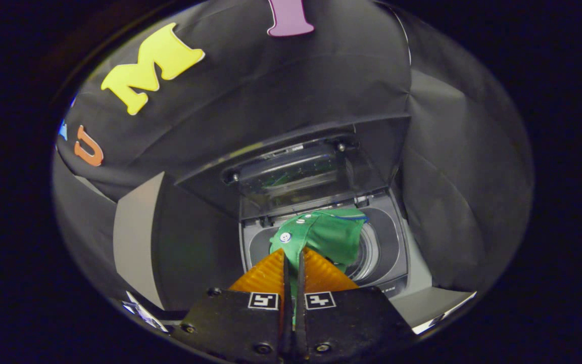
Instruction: Put the clothes into the washing machine and then close the washing machine lid.
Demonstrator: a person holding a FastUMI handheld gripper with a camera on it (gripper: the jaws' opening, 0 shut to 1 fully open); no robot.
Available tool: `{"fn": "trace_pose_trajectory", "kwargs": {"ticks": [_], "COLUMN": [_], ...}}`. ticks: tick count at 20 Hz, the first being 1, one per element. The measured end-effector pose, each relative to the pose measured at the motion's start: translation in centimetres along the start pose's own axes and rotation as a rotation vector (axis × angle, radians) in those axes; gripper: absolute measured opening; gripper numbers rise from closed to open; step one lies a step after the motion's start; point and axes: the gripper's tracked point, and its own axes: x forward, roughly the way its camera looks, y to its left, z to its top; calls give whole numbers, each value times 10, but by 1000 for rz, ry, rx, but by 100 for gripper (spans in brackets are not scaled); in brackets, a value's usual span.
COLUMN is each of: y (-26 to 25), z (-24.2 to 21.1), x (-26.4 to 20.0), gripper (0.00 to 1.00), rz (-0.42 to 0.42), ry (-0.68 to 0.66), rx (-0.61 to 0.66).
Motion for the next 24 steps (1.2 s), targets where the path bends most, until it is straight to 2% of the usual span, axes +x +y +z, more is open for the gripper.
{"fn": "trace_pose_trajectory", "kwargs": {"ticks": [6, 11, 16, 19, 22, 24], "y": [-16, -5, 5, 17, 24, 26], "z": [-13, -30, -20, -25, -17, -2], "x": [52, 81, 81, 69, 42, 25], "gripper": [7, 12, 9, 33, 64, 64], "rz": [-86, -25, -24, 2, 2, -17], "ry": [2, 54, -12, -29, -67, -119], "rx": [-146, -110, -142, -143, -159, -177]}}
